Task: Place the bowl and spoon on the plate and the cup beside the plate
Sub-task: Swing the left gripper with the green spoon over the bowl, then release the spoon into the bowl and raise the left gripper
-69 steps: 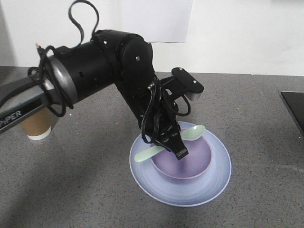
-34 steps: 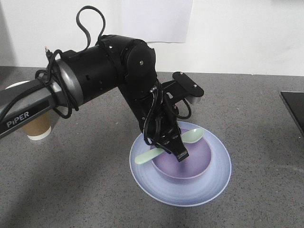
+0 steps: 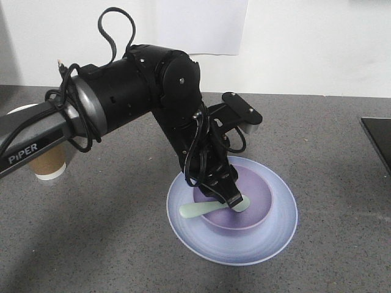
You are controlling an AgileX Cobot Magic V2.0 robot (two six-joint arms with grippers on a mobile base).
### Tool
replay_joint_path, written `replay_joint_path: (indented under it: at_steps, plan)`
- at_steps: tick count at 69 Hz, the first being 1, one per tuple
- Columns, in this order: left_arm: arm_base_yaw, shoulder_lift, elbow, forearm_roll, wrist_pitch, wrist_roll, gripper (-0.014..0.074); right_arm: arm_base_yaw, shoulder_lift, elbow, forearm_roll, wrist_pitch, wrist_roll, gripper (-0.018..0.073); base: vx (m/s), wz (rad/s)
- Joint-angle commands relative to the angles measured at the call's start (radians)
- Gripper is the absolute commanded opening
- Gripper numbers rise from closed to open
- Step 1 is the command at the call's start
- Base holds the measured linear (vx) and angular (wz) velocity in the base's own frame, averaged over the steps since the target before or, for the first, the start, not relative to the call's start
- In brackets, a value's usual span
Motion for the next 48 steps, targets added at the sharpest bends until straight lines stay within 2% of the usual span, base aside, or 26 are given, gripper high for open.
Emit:
replay_joint_path:
  at_steps: [1,13,27,32,38,48]
  plan:
    - [-0.007,-0.049,-0.032,-0.020,0.005,-0.008,0.0393,-0.006,-0.001,-0.030,0.009,-0.053,-0.005,0.0528,0.00,0.00]
    - [-0.007,-0.049,-0.032,-0.020,0.005,-0.008,0.0392,-0.006,-0.001,-0.030,0.009,-0.053,-0.005,0.0528,0.00,0.00]
    - [-0.004,-0.076,-0.033,-0.005,0.003,-0.052,0.0393,-0.006,-0.001,-0.030,0.009,-0.053,-0.005,0.0528,0.00,0.00]
    - [-0.004,-0.107,-0.033,0.026,-0.010,-0.079,0.0393,-0.006,-0.001,-0.030,0.009,-0.053,-0.005,0.0528,0.00,0.00]
    - [0.001,-0.158,-0.033,0.103,-0.026,-0.137,0.0393,-0.006,-0.001,-0.030,0.009,-0.053,-0.005,0.0528,0.00,0.00]
    - [0.060,-0.258,-0.033,0.231,-0.041,-0.236,0.0393,-0.006,-0.001,-0.030,0.009,-0.053,-0.005,0.0528,0.00,0.00]
